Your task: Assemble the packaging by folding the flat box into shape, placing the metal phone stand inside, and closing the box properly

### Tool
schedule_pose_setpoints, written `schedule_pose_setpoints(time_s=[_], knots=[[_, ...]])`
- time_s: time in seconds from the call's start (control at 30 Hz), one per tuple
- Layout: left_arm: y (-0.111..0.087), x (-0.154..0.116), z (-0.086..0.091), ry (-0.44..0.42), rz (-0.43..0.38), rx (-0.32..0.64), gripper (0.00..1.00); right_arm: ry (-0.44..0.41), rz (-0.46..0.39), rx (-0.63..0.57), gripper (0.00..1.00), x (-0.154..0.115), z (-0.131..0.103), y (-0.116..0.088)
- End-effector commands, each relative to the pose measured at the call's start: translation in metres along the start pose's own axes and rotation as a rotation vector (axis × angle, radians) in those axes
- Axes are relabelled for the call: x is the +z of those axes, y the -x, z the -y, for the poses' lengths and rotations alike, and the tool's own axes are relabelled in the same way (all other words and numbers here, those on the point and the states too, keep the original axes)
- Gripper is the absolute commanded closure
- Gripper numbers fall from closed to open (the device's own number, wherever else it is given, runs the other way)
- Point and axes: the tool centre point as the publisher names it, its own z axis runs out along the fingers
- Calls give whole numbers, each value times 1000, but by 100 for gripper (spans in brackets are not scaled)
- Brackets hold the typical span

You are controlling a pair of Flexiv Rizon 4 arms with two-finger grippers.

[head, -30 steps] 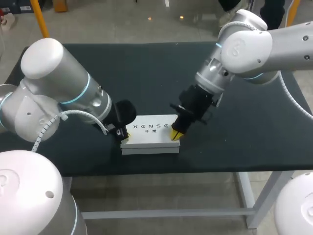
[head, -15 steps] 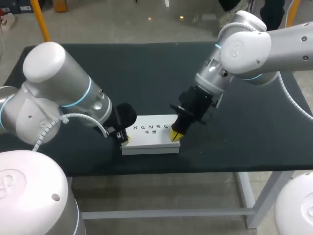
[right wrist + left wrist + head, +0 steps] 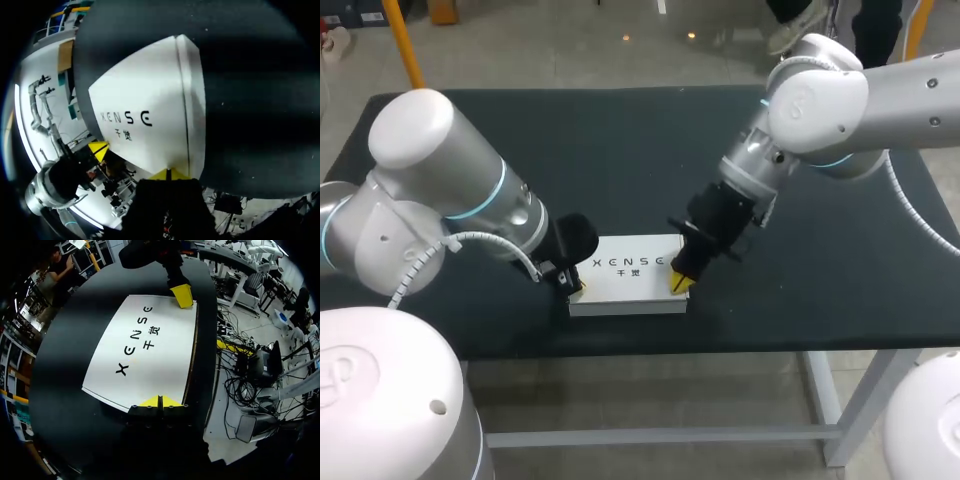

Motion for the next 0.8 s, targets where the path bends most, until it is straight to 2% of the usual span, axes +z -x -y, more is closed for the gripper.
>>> schedule_pose_setpoints(time_s=[0.03,0.37,0.8], knots=[[2,5,0,4,2,-2,100,-13,-2,-3,100,4,-7,4],[-4,-17,16,-14,63,48,100,77,4,-84,100,-18,13,-16],[4,13,7,-8,-13,7,100,13,-8,-26,100,3,-6,1]])
